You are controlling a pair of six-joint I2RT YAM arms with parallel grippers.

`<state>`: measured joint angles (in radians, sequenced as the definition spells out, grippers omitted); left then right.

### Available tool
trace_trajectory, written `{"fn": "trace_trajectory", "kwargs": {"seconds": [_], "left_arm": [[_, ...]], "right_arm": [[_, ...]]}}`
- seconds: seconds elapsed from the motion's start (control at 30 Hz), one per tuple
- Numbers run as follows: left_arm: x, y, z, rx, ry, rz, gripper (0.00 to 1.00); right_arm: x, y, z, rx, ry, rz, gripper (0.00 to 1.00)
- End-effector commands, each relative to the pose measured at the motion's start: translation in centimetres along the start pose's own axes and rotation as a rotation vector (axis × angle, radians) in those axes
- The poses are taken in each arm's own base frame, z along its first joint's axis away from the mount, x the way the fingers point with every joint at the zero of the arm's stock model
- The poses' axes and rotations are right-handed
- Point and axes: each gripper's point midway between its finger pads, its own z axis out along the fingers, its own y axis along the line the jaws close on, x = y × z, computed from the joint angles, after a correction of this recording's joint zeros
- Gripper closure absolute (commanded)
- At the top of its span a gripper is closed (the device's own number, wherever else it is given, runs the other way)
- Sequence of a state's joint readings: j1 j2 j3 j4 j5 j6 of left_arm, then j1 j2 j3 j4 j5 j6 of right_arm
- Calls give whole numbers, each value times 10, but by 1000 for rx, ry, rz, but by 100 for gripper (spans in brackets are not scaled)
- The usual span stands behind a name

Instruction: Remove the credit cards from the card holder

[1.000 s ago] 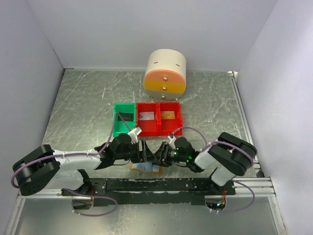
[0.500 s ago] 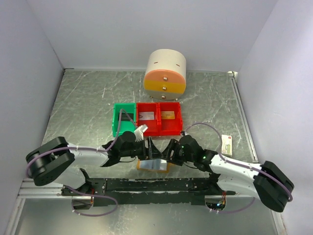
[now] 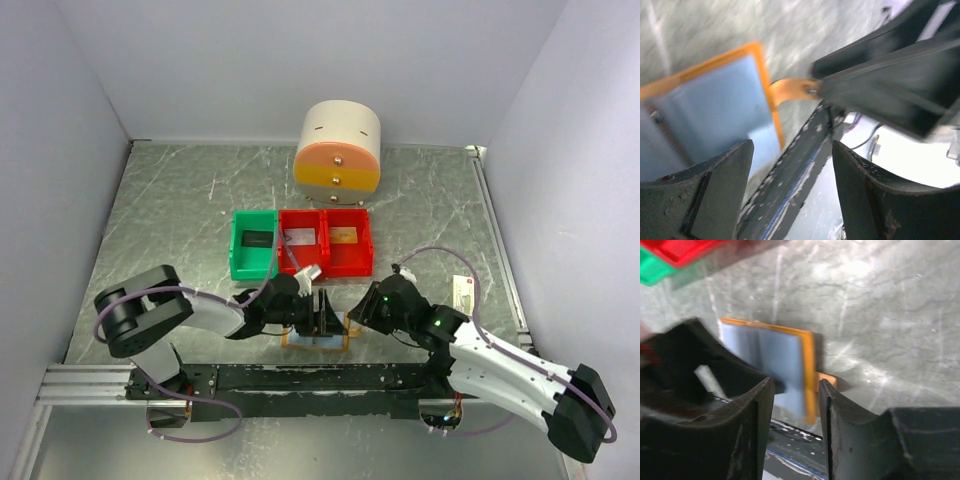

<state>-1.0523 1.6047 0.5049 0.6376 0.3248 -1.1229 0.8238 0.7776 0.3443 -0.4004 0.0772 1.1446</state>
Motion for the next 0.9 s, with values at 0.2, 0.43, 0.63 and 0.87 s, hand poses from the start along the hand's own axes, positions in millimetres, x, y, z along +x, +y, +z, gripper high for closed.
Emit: {"fn": "trace_trajectory", "kwargs": {"seconds": [0.2, 0.43, 0.63, 0.87], "left_arm": [[38, 28, -5, -16, 101, -67, 27], [27, 22, -17, -102, 74, 6, 26], [6, 25, -50, -254, -40, 71, 24], [-9, 57, -102, -495, -168, 75, 20]], "right_arm": [[4, 57, 8, -221, 86, -57, 81], [16, 48, 37, -163, 151, -85, 82], [27, -13, 54, 107, 190, -153, 81], [35, 2, 46, -31, 217, -197, 67]]}}
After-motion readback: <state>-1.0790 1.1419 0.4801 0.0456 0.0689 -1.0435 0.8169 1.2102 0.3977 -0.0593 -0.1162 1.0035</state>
